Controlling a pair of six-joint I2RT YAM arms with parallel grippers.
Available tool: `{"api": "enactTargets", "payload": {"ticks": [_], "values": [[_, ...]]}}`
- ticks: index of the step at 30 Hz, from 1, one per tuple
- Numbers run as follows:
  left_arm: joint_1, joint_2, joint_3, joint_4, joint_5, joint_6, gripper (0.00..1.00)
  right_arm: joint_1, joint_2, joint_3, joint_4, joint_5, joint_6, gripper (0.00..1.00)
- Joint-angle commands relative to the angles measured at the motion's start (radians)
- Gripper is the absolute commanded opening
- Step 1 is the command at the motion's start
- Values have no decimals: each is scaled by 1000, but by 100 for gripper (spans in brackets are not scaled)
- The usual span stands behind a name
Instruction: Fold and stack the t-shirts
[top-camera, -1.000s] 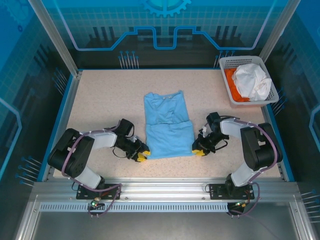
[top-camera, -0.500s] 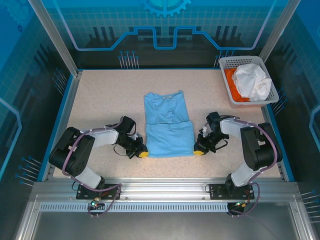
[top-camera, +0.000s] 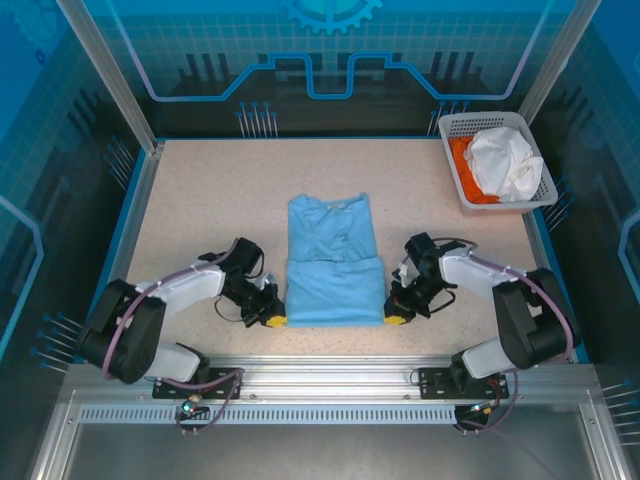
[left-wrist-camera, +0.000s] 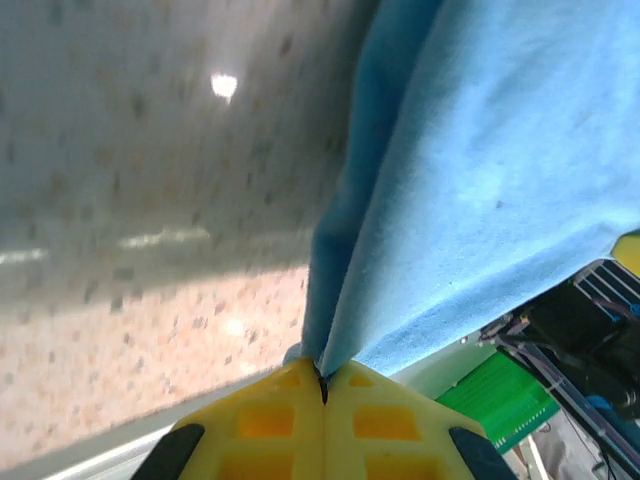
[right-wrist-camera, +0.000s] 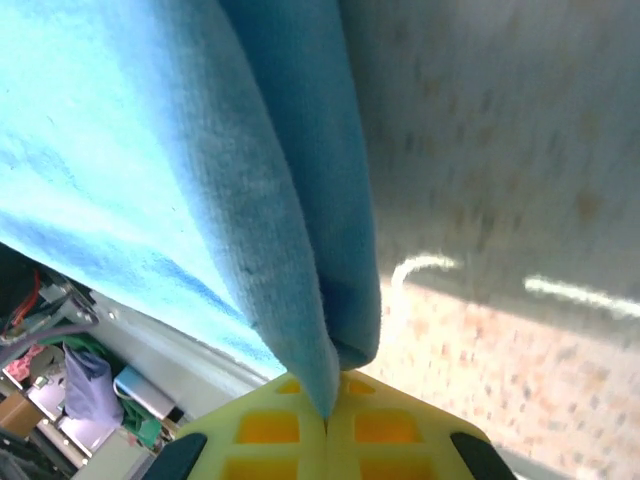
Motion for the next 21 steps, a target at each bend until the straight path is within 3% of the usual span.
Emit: {"api": "enactTargets", "payload": {"ticks": [1, 11, 17, 21], "values": [[-10, -56, -17, -88, 70, -4, 0, 23, -65, -12, -83, -26, 53, 0], [29, -106, 171, -129, 103, -67, 0, -33, -160, 244, -210, -32, 30, 0], [90, -23, 330, -85, 110, -118, 0, -94, -53, 437, -195, -55, 55, 0], [149, 53, 382, 63, 111, -224, 0, -115, 77, 582, -173, -43, 81, 0]]}}
